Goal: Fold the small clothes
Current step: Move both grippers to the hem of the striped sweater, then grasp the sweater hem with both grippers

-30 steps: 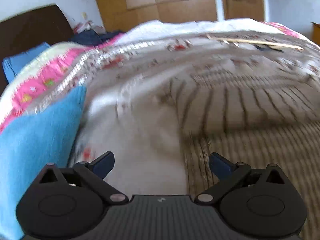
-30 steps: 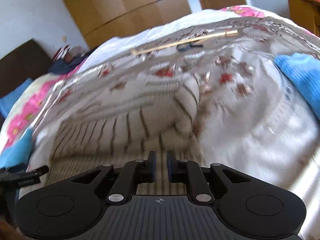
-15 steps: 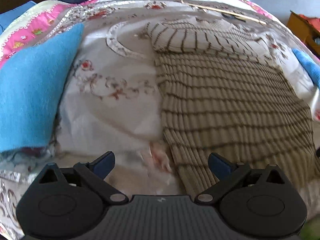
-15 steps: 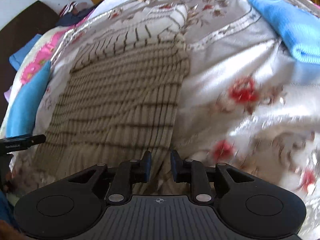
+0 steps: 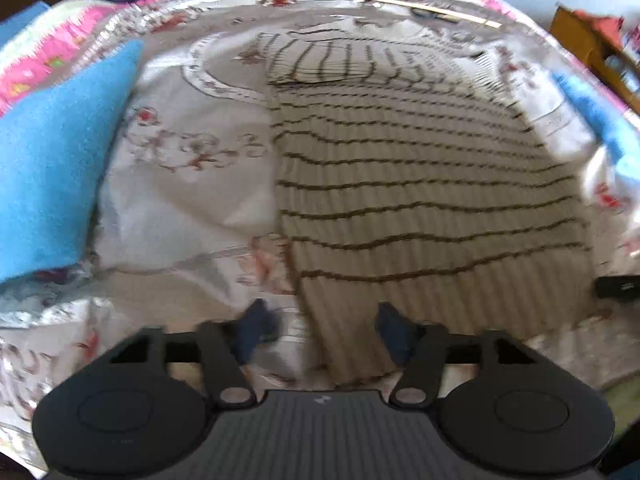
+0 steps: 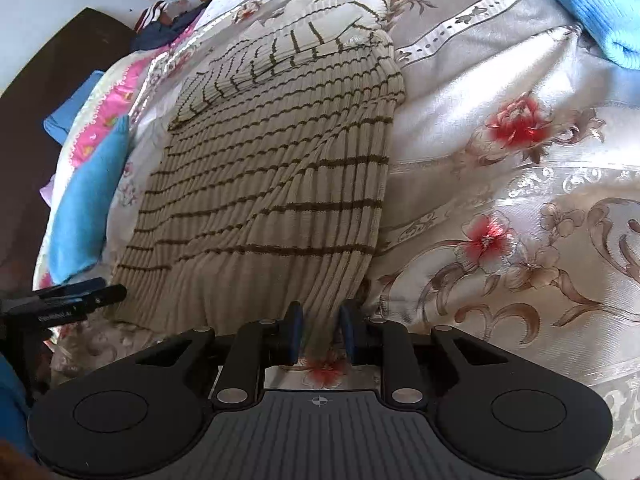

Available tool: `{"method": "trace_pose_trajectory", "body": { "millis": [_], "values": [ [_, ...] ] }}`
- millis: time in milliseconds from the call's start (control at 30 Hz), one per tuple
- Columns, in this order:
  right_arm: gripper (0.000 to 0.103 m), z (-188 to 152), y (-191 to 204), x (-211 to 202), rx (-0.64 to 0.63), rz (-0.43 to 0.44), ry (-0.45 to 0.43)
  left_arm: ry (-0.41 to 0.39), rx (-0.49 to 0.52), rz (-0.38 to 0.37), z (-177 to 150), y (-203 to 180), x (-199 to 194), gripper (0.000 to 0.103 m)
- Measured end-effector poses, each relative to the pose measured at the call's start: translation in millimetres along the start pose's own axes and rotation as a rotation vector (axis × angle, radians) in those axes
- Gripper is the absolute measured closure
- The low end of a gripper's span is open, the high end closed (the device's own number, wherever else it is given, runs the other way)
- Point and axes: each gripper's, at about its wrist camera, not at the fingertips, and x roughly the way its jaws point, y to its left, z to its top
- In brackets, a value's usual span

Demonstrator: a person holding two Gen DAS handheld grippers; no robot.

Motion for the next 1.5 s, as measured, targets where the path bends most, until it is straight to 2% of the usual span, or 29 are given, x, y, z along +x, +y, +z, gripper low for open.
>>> {"method": "trace_pose_trajectory", "body": {
  "millis": [33, 200, 367, 400, 500, 567, 633, 733, 833, 1000, 1133, 1200, 1300, 1400, 1500],
  "values": [
    [0.081, 0, -1, -1, -0.002, 0.002, 0.001, 0.000, -0.003, -0.010, 0, 0, -1, 0.039],
    [0.081, 1, -4, 3, 0.027, 0.025, 0.009, 0.067, -0.002, 0.031, -1, -2, 18, 0.039],
    [0.081, 1, -3, 11, 0.071, 0.054, 0.021, 0.085, -0.013, 0.014, 3, -1, 23, 0.040],
    [0.086, 2, -5, 12, 0.092, 0.071, 0.020, 0.084, -0.020, 0.006, 3, 0, 23, 0.041],
    [0.094, 0, -10, 10, 0.137, 0.118, 0.001, 0.070, -0.060, -0.049, 5, 7, 21, 0.060],
    [0.096, -1, -12, 5, 0.161, 0.154, -0.026, 0.062, -0.120, -0.114, 6, 16, 19, 0.083],
    [0.097, -2, -15, -1, 0.186, 0.191, -0.067, 0.053, -0.181, -0.176, 8, 23, 19, 0.083],
    [0.097, -2, -16, -10, 0.218, 0.240, -0.132, 0.036, -0.210, -0.227, 11, 20, 20, 0.083],
    [0.097, 2, -14, -18, 0.245, 0.287, -0.191, -0.005, -0.228, -0.283, 18, 19, 15, 0.084],
    [0.097, 28, -2, -27, 0.246, 0.360, -0.323, -0.146, -0.250, -0.347, 49, 21, 2, 0.087],
    [0.097, 61, 12, -29, 0.205, 0.380, -0.417, -0.240, -0.220, -0.343, 76, 20, -5, 0.087],
    [0.097, 75, 18, -29, 0.188, 0.380, -0.442, -0.262, -0.170, -0.310, 83, 17, -7, 0.087],
    [0.097, 81, 29, -24, 0.144, 0.373, -0.426, -0.240, -0.106, -0.287, 77, 13, -9, 0.086],
    [0.097, 67, 29, -17, 0.153, 0.360, -0.381, -0.143, -0.092, -0.268, 58, 16, -3, 0.084],
    [0.097, 48, 21, -18, 0.167, 0.318, -0.354, -0.025, -0.146, -0.265, 38, 22, 8, 0.079]
  ]
}}
